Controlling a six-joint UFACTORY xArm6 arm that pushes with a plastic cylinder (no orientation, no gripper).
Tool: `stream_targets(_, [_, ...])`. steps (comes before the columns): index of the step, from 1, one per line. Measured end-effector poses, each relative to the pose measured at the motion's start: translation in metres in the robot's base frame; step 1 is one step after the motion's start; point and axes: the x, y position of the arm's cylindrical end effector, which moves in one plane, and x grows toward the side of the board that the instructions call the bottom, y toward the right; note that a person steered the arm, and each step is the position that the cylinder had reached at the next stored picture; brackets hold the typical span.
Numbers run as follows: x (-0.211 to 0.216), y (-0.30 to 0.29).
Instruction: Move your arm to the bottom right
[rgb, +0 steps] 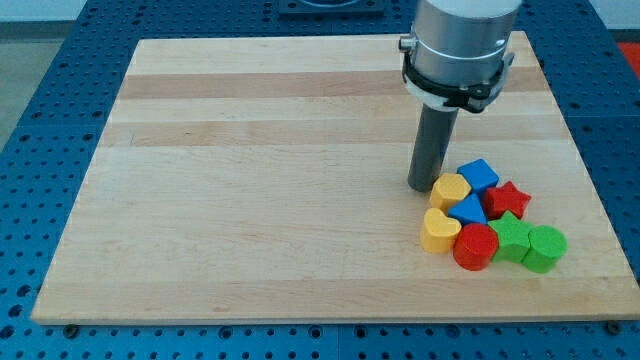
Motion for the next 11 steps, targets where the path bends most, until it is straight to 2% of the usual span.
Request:
stream_targets(2, [-0.005, -0.005])
stream_targets(4, [0.003, -0.058])
stream_targets(6, [0.085, -0.064])
stream_targets(7, [0.121, -0.040])
stream_targets(9, [0.127, 0.051])
stream_targets(11, [0.127, 0.073])
